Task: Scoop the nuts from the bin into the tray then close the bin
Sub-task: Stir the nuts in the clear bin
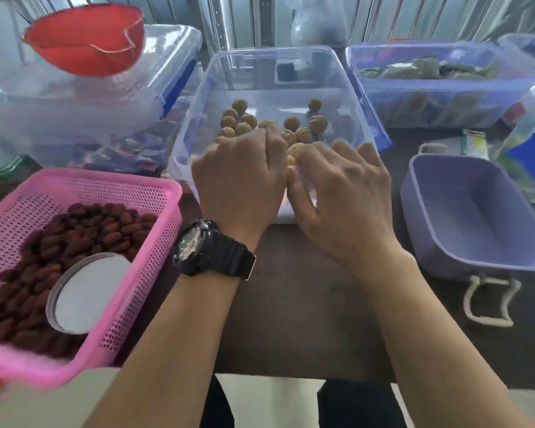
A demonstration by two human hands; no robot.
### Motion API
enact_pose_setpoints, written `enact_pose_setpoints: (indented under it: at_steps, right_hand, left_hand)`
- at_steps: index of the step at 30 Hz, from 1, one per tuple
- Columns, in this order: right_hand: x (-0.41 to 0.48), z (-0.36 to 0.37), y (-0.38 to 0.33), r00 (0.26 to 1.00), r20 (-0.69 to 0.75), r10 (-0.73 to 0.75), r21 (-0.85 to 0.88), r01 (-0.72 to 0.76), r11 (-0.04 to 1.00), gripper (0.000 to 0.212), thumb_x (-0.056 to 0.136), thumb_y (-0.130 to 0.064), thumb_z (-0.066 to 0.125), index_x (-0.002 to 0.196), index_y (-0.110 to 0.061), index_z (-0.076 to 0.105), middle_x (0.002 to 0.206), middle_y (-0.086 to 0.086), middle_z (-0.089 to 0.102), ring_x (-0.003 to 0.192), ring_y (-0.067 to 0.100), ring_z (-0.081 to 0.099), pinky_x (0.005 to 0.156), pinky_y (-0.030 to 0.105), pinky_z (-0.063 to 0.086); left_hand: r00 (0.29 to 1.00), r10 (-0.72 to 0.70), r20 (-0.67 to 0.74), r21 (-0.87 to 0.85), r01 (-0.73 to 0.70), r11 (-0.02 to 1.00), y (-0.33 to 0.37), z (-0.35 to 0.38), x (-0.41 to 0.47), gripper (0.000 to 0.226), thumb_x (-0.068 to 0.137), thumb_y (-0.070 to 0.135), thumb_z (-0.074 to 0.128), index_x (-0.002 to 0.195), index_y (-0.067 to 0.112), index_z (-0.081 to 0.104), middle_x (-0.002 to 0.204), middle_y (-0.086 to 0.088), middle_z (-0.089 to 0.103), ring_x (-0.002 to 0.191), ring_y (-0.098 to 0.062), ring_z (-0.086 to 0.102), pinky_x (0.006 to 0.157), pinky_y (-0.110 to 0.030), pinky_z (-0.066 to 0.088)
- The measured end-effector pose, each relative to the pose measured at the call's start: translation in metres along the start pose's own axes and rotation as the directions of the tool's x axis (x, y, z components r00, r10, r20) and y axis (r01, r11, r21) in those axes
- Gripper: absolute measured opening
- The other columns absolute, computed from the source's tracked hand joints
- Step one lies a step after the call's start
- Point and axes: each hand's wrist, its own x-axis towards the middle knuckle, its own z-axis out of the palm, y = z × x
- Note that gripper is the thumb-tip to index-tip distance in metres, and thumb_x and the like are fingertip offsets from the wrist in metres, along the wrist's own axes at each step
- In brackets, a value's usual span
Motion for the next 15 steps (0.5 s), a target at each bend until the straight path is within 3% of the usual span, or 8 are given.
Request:
enact_pose_setpoints:
  at_steps: [3, 5, 11, 15]
  right_hand:
    - [-0.001, 0.001, -0.003, 0.999, -0.035, -0.001, -0.017, 0.0, 1.0, 0.026, 0.092, -0.034, 0.042, 0.083, -0.016, 0.058, 0.084, 0.0, 0.067, 0.083, 0.026, 0.059, 0.075, 0.037, 0.035]
    - [-0.002, -0.001, -0.005, 1.0, -0.025, 0.013, -0.029, -0.013, 0.999, 0.025, 0.091, -0.033, 0.041, 0.081, -0.016, 0.057, 0.082, 0.001, 0.066, 0.082, 0.028, 0.059, 0.075, 0.037, 0.036]
    - [-0.004, -0.006, -0.006, 1.0, 0.011, 0.024, -0.054, -0.023, 0.998, 0.024, 0.09, -0.031, 0.042, 0.078, -0.015, 0.056, 0.081, 0.001, 0.067, 0.083, 0.027, 0.062, 0.074, 0.038, 0.041]
    - [-0.005, -0.008, -0.006, 0.996, 0.084, 0.042, -0.048, -0.038, 0.998, 0.03, 0.091, -0.035, 0.032, 0.083, -0.017, 0.056, 0.089, -0.004, 0.067, 0.097, 0.022, 0.061, 0.08, 0.037, 0.038]
  left_hand:
    - [1.0, 0.011, 0.01, 0.0, -0.011, 1.0, 0.004, -0.004, 0.0, 0.05, 0.102, 0.033, 0.035, 0.07, 0.012, 0.068, 0.07, -0.011, 0.071, 0.077, -0.032, 0.068, 0.059, -0.035, 0.043]
    - [0.999, 0.015, 0.041, 0.002, -0.015, 1.0, 0.008, -0.009, 0.0, 0.052, 0.103, 0.033, 0.034, 0.075, 0.009, 0.07, 0.077, -0.014, 0.073, 0.091, -0.033, 0.07, 0.065, -0.037, 0.047]
    - [0.991, 0.02, 0.132, 0.081, -0.031, 0.996, 0.009, -0.013, 0.0, 0.057, 0.105, 0.036, 0.026, 0.084, 0.006, 0.07, 0.091, -0.015, 0.074, 0.093, -0.034, 0.068, 0.073, -0.038, 0.048]
    - [0.988, 0.016, 0.151, 0.099, -0.031, 0.995, 0.009, -0.013, 0.0, 0.059, 0.105, 0.037, 0.023, 0.094, 0.004, 0.07, 0.104, -0.014, 0.072, 0.101, -0.033, 0.067, 0.076, -0.039, 0.049]
